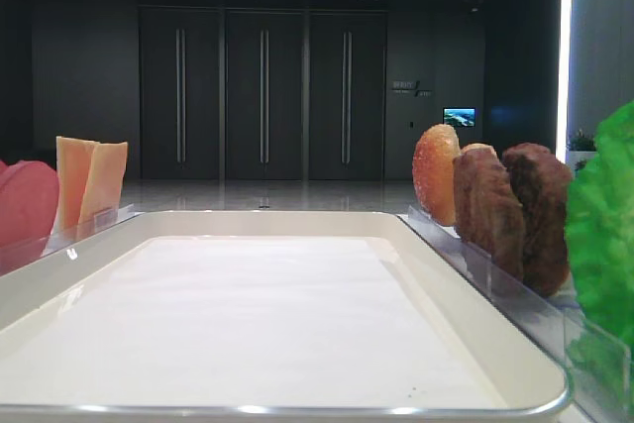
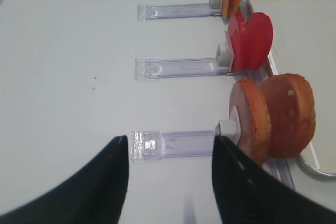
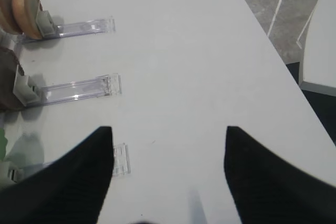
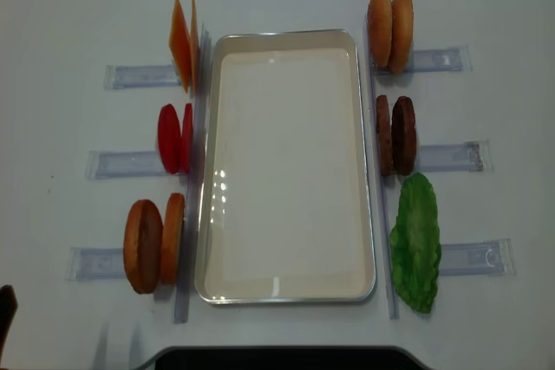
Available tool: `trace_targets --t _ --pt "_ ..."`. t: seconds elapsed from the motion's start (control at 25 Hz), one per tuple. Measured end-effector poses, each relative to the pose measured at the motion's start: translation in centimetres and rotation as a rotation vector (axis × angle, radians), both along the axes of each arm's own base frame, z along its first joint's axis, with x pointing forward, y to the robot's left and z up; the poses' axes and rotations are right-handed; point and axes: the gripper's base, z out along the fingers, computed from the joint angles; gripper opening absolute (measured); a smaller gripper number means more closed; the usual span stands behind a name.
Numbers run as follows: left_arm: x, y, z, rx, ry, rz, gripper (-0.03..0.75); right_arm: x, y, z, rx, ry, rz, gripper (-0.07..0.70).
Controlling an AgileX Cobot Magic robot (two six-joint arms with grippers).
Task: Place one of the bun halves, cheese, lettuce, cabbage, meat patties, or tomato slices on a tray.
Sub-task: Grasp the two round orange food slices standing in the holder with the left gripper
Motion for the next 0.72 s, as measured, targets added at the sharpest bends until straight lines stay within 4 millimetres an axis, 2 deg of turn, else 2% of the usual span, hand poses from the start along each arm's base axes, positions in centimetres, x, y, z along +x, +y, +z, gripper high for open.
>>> trace_targets --t 0.72 --pt "0.0 0.0 0.0 0.0 0.0 0.0 0.391 0.0 0.0 0.0 0.0 0.0 0.0 0.434"
